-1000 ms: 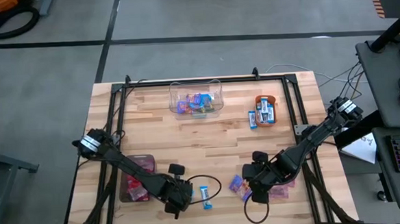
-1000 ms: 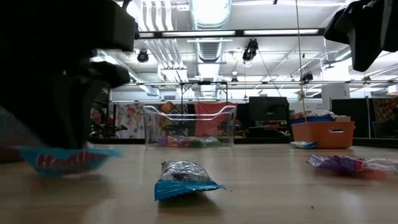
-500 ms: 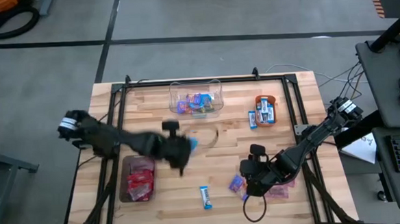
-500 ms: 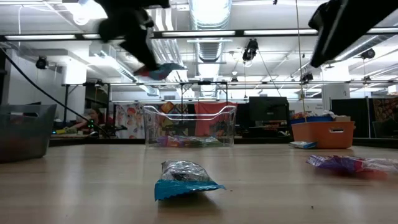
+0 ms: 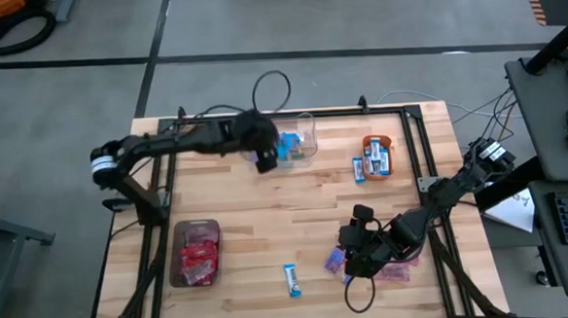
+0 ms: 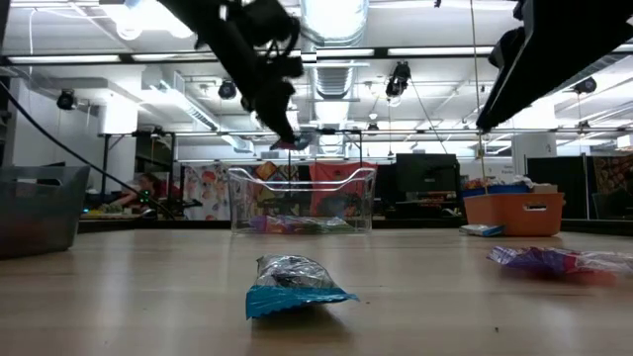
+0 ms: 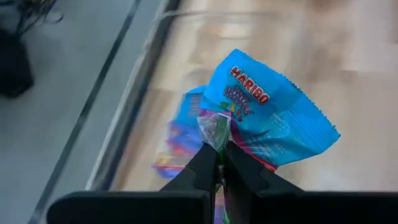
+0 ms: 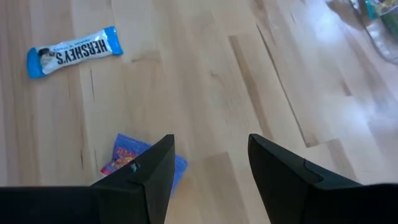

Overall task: Sort candy
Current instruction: Put the light blue gummy into the transparent bin, then put the white chocolate into the orange bin

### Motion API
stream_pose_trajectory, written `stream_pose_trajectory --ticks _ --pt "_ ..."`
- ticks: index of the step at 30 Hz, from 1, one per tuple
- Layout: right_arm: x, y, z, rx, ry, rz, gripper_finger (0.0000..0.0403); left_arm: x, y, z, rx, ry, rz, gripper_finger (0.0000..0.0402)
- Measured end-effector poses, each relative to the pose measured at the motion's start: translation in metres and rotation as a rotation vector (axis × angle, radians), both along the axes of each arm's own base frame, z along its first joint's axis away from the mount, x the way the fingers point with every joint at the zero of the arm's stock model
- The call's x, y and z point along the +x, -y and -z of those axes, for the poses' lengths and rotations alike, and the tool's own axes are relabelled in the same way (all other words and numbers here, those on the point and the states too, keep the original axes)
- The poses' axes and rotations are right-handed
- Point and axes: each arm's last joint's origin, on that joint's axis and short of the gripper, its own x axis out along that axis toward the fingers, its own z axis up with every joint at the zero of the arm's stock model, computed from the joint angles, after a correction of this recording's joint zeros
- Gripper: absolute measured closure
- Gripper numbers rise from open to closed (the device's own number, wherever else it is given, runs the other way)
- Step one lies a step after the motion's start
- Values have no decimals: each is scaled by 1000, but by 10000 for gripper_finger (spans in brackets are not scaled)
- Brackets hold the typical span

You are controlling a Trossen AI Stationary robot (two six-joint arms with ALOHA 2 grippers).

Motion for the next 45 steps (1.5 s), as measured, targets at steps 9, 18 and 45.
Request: stream_pose_trajectory --ticks 9,18,45 --pt "2 0 4 -5 64 38 209 -4 -51 35 -53 -74 -159 400" --pt "3 0 3 40 87 86 209 -3 -55 50 -79 -130 -171 371" --pt "-24 11 -6 423 -186 392 209 20 95 -6 -116 34 148 313"
